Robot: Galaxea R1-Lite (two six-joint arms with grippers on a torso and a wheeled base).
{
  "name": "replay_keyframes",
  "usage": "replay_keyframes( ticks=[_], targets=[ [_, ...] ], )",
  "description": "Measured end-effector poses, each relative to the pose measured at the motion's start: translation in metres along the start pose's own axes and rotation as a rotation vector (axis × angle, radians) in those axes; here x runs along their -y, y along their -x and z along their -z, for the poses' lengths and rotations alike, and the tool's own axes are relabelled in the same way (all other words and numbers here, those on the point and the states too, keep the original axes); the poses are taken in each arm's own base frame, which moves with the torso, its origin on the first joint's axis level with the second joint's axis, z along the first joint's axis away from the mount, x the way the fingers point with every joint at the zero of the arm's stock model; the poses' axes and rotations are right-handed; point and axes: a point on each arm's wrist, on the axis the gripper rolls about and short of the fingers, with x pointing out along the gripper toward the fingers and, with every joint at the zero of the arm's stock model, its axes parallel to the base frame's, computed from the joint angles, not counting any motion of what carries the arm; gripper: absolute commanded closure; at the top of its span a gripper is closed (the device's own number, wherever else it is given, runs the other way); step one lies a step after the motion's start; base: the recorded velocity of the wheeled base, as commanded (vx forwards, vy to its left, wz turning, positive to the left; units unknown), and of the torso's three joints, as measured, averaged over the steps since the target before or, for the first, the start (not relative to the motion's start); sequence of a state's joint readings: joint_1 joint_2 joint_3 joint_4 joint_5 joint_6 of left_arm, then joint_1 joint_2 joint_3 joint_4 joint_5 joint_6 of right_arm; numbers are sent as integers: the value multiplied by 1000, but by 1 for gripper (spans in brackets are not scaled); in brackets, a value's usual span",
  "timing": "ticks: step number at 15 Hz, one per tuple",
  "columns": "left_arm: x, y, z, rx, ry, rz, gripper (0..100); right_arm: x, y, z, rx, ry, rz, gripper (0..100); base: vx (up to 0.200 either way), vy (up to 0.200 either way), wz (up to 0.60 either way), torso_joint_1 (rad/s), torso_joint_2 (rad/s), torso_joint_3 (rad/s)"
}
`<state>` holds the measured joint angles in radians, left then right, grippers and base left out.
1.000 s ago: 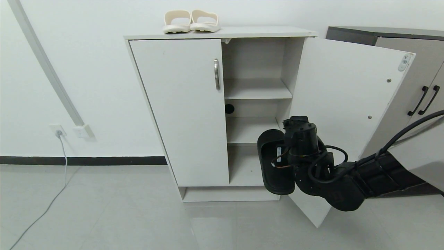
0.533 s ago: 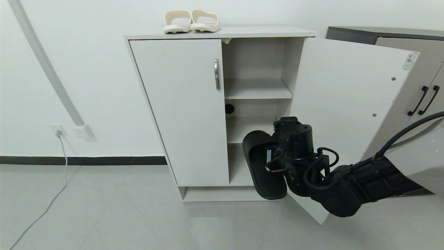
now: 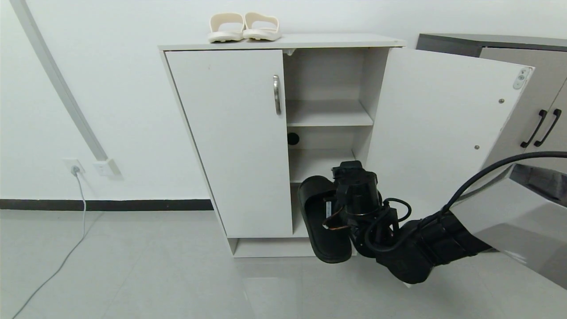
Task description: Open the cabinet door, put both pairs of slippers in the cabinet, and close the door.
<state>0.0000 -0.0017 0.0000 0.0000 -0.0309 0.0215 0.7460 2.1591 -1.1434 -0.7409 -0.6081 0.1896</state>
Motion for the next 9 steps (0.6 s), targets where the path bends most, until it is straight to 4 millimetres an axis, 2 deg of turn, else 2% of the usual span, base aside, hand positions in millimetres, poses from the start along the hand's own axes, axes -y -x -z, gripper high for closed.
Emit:
replay_keyframes(
  ticks=[2, 9],
  targets=[
    [0, 0, 0, 0, -1, 1, 100, -1, -2, 4, 0, 0, -1, 100, 0, 0, 0, 1, 1, -38],
    [0, 0, 0, -1, -2, 1, 100, -2, -6, 12, -15, 12, 3, 100, 0, 0, 0, 2, 0, -182]
  ],
)
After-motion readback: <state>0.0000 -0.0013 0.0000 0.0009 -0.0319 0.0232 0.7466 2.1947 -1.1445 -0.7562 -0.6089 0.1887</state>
